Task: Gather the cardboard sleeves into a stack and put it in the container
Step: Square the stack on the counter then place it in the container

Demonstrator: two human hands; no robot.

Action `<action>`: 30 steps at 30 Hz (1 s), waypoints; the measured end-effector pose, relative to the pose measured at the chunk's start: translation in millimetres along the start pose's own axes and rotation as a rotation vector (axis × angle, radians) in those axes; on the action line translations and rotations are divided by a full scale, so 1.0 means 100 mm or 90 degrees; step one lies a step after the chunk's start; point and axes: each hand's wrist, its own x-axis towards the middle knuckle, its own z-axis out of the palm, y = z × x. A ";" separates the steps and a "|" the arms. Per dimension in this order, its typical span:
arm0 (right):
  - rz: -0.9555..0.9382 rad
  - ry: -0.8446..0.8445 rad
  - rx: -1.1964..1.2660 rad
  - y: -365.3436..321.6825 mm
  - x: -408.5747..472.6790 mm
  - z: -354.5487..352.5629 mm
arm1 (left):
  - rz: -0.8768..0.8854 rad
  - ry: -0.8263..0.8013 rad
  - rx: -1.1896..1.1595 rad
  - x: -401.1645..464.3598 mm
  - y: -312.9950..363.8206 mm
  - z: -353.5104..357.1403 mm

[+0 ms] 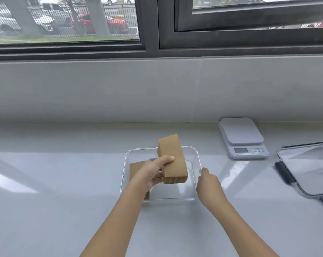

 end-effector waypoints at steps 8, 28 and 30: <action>0.002 0.021 0.028 0.25 -0.21 0.07 | -0.089 0.016 0.184 0.12 -0.42 0.22; -0.034 0.058 0.003 0.31 -0.20 0.12 | -0.114 0.046 0.288 0.17 -0.45 0.36; -0.046 0.060 0.019 0.31 -0.22 0.11 | -0.111 0.026 0.264 0.15 -0.48 0.46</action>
